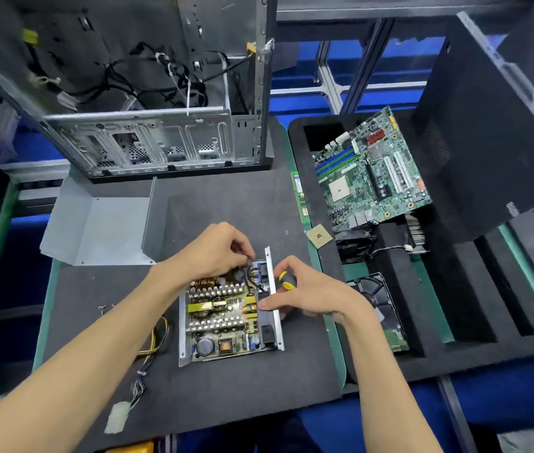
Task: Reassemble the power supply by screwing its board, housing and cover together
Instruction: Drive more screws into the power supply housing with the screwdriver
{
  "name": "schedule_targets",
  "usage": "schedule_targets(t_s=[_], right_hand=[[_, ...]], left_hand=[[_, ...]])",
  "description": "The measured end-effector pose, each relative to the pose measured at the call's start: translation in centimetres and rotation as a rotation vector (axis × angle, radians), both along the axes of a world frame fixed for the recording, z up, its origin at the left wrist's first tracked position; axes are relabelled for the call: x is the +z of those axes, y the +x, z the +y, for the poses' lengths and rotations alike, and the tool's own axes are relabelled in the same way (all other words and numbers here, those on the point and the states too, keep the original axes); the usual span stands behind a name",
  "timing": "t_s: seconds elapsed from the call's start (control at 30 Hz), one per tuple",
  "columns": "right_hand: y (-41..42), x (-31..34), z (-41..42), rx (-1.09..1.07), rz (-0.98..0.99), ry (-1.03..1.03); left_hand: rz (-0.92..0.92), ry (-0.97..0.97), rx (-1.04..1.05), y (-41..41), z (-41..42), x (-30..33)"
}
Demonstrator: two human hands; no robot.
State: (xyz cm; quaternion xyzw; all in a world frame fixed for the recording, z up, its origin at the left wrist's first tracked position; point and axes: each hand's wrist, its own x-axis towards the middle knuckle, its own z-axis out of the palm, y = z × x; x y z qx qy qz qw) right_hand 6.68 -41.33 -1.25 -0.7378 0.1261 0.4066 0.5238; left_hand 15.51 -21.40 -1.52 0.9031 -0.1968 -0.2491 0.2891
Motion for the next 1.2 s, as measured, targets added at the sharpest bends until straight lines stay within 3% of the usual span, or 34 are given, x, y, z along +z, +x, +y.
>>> schedule_targets(t_s=[0.2, 0.77, 1.2], right_hand=[[0.2, -0.5, -0.1, 0.012, 0.025, 0.028], [-0.1, -1.0, -0.2, -0.030, 0.038, 0.068], [-0.2, -1.1, 0.0, -0.044, 0.030, 0.051]], left_hand=[[0.050, 0.037, 0.026, 0.8, 0.0, -0.4], [0.075, 0.251, -0.238, 2.6, -2.4, -0.2], [0.056, 0.306, -0.298, 2.7, -2.7, -0.4]])
